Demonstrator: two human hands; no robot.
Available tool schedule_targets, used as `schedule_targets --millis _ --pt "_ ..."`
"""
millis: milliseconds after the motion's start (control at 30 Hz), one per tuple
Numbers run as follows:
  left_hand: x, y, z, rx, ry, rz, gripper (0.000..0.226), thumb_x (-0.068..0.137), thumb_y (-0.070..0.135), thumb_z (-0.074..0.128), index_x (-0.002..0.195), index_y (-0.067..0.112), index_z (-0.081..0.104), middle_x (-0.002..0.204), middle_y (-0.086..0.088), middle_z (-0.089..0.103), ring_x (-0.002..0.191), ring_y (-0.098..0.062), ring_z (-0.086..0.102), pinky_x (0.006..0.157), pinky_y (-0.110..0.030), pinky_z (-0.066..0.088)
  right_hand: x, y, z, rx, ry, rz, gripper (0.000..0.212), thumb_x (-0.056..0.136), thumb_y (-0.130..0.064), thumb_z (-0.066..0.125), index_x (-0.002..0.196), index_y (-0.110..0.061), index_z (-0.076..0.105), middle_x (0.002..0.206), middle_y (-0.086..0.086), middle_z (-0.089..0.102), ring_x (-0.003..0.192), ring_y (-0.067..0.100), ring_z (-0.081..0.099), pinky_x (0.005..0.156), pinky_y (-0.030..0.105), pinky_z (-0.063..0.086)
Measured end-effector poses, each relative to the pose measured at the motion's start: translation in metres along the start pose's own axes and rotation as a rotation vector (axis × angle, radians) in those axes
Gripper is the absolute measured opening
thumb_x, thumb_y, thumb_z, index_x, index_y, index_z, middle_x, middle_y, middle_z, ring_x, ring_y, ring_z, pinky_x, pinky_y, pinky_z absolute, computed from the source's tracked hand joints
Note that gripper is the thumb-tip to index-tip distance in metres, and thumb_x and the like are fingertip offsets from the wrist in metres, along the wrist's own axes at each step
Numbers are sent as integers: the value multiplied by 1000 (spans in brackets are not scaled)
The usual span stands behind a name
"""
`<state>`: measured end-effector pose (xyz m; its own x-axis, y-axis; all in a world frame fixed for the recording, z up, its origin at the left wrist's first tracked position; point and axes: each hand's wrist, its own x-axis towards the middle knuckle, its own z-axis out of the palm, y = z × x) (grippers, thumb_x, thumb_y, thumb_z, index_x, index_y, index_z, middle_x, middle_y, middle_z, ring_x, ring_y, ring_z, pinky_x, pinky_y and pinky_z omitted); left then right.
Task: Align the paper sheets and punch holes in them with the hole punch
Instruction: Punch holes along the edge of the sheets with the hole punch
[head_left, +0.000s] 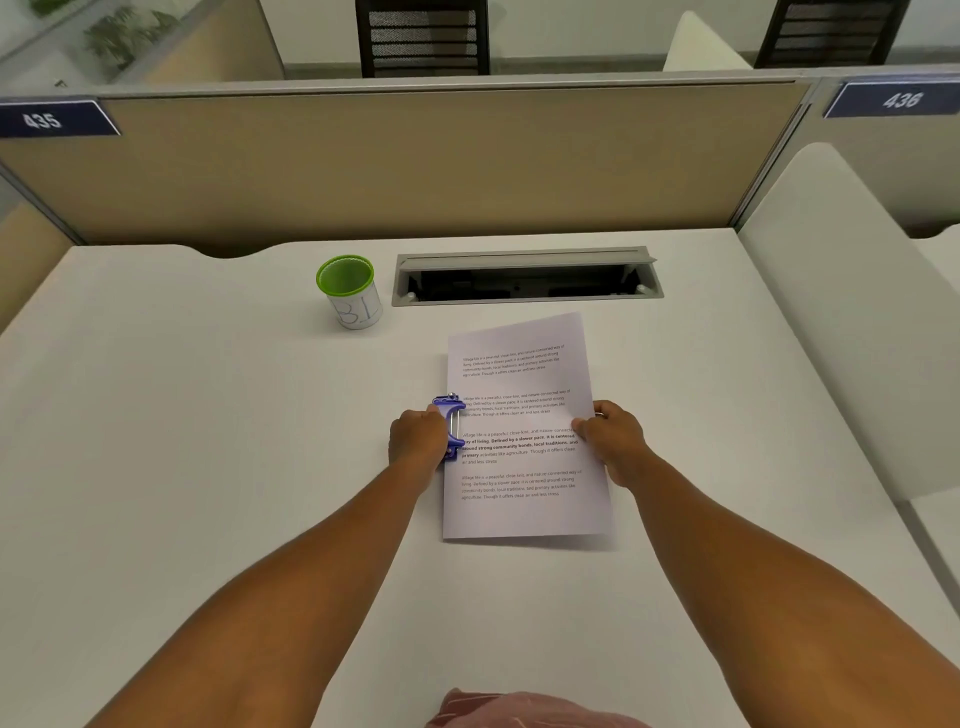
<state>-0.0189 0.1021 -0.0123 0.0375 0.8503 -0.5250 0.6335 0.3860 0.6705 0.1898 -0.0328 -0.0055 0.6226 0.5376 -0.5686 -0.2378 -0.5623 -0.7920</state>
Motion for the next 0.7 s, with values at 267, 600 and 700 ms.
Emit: schedule_targets --millis 267,600,700 --pt "-2 -3 1 18 -13 14 36 97 31 37 95 4 62 87 -12 68 72 -24 64 65 -32 51 -2 3 0 -16 -2 2 23 83 -6 59 104 -16 62 104 5 70 91 28 70 82 42 59" --pt "-2 -10 2 116 -19 35 34 96 35 40 84 10 59 72 -3 60 61 -18 52 55 -29 38 -2 11 3 -133 -1 -34 19 79 -7 56 93 -13 67 98 7 72 91 30 70 85 47 58" --pt "-3 -10 1 127 -21 43 34 96 36 41 80 11 58 72 -3 60 60 -18 51 55 -29 36 -2 11 3 -177 -6 -45 22 79 -6 55 95 -11 68 98 7 72 91 30 70 84 45 59"
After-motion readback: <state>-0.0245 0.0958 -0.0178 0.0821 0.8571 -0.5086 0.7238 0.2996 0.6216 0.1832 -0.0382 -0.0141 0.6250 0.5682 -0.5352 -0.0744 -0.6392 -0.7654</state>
